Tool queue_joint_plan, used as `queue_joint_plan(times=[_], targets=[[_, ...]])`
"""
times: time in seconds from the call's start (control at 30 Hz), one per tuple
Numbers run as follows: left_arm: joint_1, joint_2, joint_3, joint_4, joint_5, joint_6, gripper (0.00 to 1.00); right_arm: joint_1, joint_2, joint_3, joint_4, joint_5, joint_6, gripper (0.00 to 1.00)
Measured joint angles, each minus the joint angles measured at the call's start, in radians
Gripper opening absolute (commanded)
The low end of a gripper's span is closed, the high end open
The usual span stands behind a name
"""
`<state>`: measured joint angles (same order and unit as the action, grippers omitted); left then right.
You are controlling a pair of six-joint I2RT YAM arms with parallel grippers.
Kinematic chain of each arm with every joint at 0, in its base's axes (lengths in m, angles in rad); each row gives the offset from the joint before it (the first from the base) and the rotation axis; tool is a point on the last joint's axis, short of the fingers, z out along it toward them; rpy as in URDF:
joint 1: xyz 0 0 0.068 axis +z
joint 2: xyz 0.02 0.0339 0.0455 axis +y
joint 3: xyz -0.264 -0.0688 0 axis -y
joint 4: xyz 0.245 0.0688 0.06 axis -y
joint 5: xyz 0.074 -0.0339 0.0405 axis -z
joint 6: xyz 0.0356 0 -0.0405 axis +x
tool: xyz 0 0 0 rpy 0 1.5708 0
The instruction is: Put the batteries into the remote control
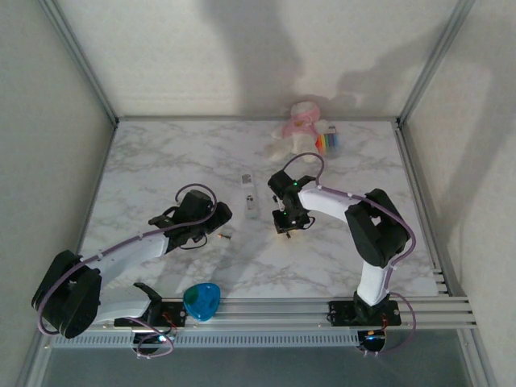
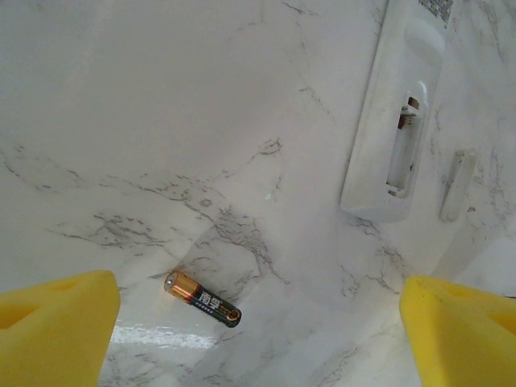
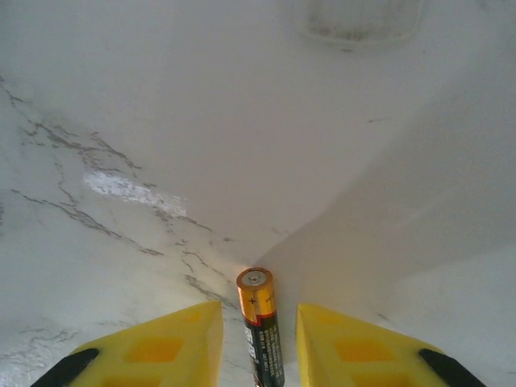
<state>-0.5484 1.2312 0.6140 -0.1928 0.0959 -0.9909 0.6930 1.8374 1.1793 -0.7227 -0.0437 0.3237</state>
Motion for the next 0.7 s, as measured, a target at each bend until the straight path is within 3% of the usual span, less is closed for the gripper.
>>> queue_joint_plan(times=[0.33,0.7], targets=[[0.0,-0.006,0.0,-0.001,0.0,0.0,0.9,0.006,0.034,0.019,-0.001,0.011,-0.018,0.18],[0.0,-0.018,0.0,-0.003,0.0,0.0,0.9,0.007,0.034,0.022,-0.004,0.017,-0.022,0.23]])
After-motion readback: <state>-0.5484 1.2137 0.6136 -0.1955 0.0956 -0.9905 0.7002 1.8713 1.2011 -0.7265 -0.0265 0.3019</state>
